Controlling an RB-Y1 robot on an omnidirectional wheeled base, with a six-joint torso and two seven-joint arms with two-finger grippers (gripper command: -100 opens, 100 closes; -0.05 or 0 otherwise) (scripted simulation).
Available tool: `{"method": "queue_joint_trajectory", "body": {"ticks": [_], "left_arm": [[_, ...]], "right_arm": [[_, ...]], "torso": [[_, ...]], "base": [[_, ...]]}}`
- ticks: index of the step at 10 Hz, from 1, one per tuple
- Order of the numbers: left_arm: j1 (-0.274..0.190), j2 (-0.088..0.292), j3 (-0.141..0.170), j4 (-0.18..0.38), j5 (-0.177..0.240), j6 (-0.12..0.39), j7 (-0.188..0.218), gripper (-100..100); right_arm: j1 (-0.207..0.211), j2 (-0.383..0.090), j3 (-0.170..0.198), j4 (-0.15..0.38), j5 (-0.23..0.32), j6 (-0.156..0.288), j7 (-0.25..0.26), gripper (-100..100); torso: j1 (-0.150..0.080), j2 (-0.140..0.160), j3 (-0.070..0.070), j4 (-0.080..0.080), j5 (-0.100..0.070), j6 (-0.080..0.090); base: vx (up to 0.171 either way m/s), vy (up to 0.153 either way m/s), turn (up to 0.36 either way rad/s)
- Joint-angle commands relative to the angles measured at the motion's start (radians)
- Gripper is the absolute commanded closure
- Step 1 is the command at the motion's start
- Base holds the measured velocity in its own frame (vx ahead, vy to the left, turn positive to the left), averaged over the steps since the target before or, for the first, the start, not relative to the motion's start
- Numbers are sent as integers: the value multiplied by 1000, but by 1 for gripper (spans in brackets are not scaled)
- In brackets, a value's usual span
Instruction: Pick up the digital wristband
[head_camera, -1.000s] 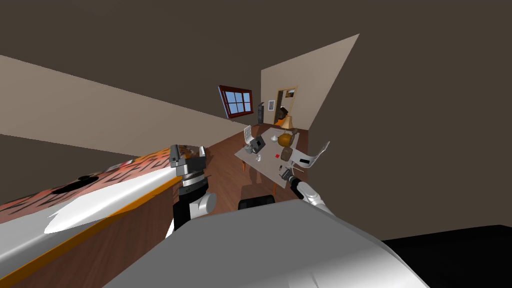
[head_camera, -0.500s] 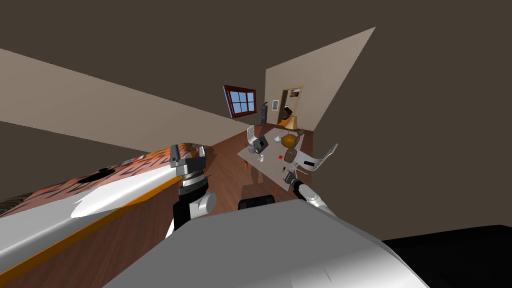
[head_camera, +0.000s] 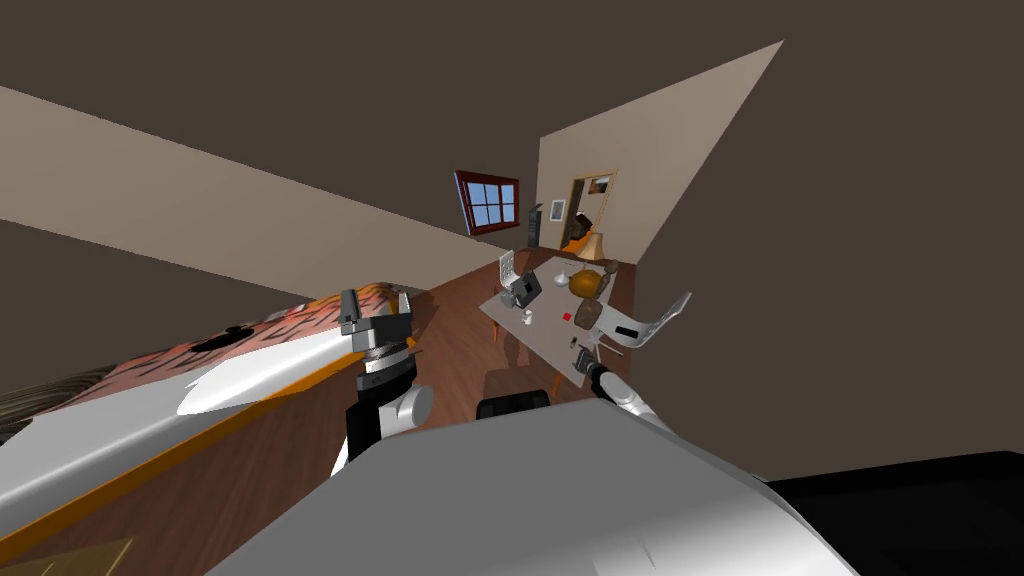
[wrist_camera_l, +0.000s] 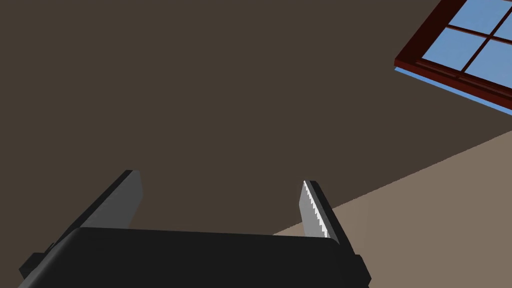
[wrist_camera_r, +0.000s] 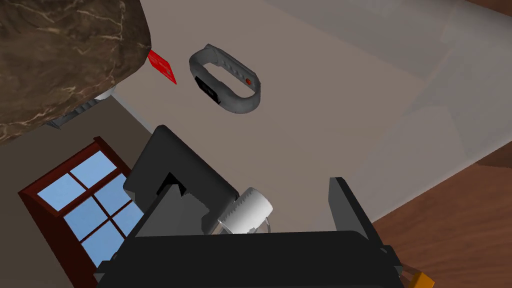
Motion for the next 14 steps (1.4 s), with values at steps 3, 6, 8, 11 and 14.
{"method": "queue_joint_trajectory", "body": {"ticks": [3,6,8,11,14], "left_arm": [[0,0,0,0,0,0,0,0],[0,0,0,0,0,0,0,0],[0,0,0,0,0,0,0,0],[0,0,0,0,0,0,0,0],[0,0,0,0,0,0,0,0]], "right_arm": [[-4,-11,5,57,3,20,57,-100],[-4,-11,5,57,49,20,57,-100],[-8,-22,11,105,119,41,70,-100],[-13,-34,16,150,185,62,82,-100],[-17,-44,21,192,248,83,93,-100]], "torso": [[0,0,0,0,0,-1],[0,1,0,0,0,0],[0,0,0,0,0,-1],[0,-1,-1,0,0,0],[0,-1,0,0,0,0]], "base": [[19,10,104],[7,3,-8],[26,13,174],[31,4,88],[23,3,98]]}}
